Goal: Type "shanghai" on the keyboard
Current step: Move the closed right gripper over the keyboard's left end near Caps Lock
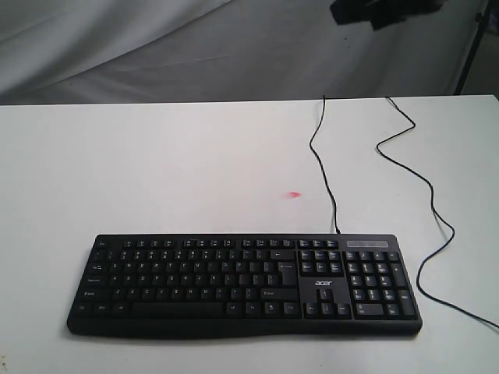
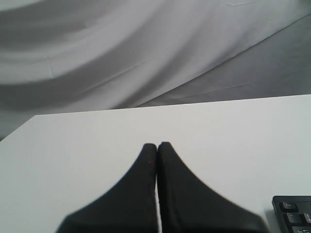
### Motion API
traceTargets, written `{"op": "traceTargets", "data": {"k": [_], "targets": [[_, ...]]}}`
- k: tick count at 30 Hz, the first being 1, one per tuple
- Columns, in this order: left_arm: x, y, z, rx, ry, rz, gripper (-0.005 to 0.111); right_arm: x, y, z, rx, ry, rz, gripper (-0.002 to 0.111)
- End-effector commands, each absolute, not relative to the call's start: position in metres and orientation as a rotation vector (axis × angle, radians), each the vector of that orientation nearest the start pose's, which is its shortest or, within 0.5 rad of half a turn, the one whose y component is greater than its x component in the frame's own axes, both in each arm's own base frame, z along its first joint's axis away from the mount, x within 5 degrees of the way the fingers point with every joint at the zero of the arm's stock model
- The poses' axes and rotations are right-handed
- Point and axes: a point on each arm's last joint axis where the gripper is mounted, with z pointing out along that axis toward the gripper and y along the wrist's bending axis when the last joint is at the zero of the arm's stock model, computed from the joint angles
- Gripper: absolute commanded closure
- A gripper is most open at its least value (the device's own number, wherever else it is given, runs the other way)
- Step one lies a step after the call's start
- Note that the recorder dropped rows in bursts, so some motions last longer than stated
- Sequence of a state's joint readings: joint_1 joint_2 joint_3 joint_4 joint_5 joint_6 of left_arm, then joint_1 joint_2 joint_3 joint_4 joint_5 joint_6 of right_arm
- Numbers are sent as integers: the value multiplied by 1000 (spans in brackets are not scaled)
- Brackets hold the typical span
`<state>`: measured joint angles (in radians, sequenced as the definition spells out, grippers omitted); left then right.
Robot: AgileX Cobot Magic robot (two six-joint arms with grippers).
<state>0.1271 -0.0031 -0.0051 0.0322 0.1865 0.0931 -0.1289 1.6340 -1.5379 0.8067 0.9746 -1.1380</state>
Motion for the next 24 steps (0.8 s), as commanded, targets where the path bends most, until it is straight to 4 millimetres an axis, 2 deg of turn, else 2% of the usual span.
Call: {"op": "traceTargets", "data": {"k": [1, 3, 7, 10, 13, 14, 18, 20, 24], "targets": [[56, 7, 197, -6, 1671, 190, 106, 380, 27, 337, -935, 2076, 453, 108], [56, 7, 197, -6, 1671, 190, 106, 389, 40, 322, -988, 2066, 466, 108], [56, 7, 197, -6, 1671, 190, 106, 404, 78, 296, -1084, 2012, 494, 108], [56, 7, 197, -6, 1671, 190, 106, 408, 118, 270, -1200, 1971, 534, 108], [56, 7, 197, -6, 1671, 190, 106, 403, 163, 242, -1314, 1971, 607, 108], [56, 7, 197, -6, 1671, 190, 106, 401, 170, 238, -1332, 1970, 619, 108], [56, 7, 197, -6, 1671, 190, 106, 386, 224, 213, -1438, 1946, 664, 108], [56, 7, 197, -6, 1671, 190, 106, 382, 244, 203, -1444, 1930, 622, 108], [56, 7, 197, -6, 1671, 190, 106, 376, 267, 186, -1448, 1927, 583, 108]]}}
